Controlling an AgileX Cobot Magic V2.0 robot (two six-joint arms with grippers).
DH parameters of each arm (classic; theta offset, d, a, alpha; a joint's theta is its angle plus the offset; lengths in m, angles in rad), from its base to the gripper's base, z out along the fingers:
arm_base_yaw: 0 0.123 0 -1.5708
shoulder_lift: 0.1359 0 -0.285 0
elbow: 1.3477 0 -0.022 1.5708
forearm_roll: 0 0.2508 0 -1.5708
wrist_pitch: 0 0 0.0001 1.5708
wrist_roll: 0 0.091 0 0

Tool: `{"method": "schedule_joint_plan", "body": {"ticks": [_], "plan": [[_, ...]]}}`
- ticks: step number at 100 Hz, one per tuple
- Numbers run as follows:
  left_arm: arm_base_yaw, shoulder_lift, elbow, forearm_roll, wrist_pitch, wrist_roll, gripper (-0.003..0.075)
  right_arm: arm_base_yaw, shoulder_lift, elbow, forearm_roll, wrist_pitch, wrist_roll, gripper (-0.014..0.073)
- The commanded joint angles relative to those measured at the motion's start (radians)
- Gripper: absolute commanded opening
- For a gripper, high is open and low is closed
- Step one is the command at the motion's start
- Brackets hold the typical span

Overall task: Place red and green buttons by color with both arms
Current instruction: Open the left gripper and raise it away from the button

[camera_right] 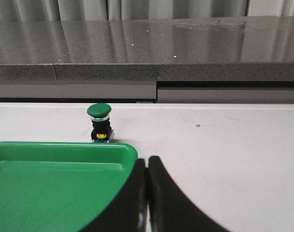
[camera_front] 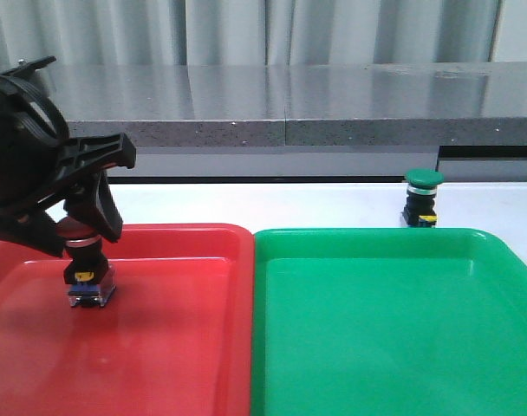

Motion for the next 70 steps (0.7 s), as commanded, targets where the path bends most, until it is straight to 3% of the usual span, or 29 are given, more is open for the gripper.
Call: {"method": "schedule_joint_plan", "body": {"ticks": [1, 13, 44, 70], "plan": [[-0.011, -0.031, -0.022, -0.014, -0.033, -0.01, 0.0506, -0.007, -0.018, -0.013, -0.007, -0.085, -0.004, -0.0109], [-0.011, -0.035, -0.022, -0.014, -0.033, -0.01, 0.0586, -0.007, -0.018, -0.013, -0.007, -0.085, -0.004, -0.0109], [0.001, -0.096, -0.025, 0.001, -0.039, -0.01, 0.0588, -0.007, -0.018, -0.013, -0.007, -0.085, -0.004, -0.0109], [0.115, -0.215, -0.025, 0.062, -0.041, -0.008, 0.0588, -0.007, -0.018, -0.013, -0.007, -0.085, -0.004, -0.0109]]}}
